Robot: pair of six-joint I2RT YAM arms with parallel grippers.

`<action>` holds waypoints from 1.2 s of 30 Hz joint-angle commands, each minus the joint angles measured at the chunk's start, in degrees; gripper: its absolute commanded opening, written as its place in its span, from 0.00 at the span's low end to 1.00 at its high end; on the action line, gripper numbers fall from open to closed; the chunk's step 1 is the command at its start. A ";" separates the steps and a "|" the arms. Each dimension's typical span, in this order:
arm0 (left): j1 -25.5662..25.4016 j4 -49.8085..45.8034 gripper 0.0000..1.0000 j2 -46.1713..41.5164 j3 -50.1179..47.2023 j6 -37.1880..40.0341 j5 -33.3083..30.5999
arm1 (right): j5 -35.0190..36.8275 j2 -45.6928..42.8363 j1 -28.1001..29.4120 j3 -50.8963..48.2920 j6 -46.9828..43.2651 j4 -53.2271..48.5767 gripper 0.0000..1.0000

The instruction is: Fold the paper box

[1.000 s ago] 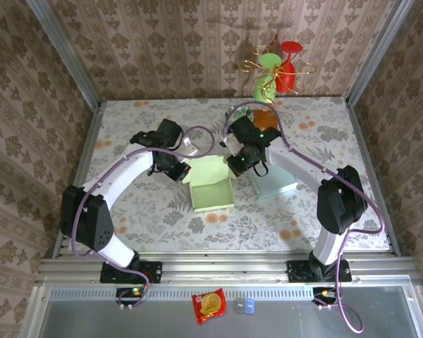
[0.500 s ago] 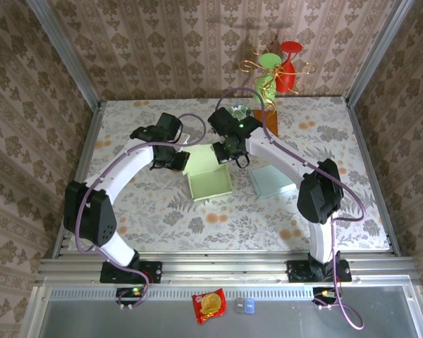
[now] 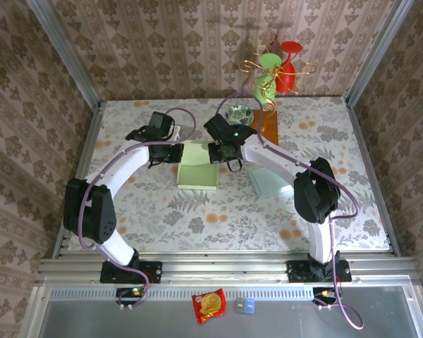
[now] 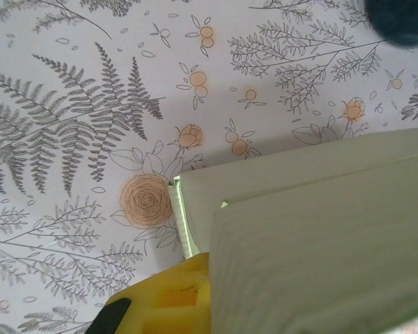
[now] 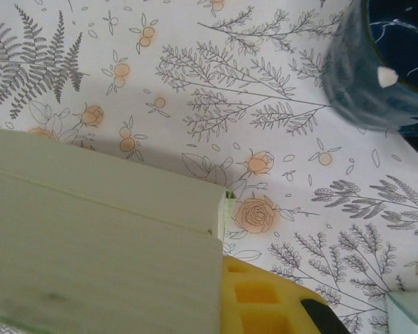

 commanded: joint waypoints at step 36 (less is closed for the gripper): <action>1.19 14.24 0.00 -0.04 -5.44 -4.11 11.10 | 1.02 -0.24 1.14 -0.60 7.96 7.50 0.00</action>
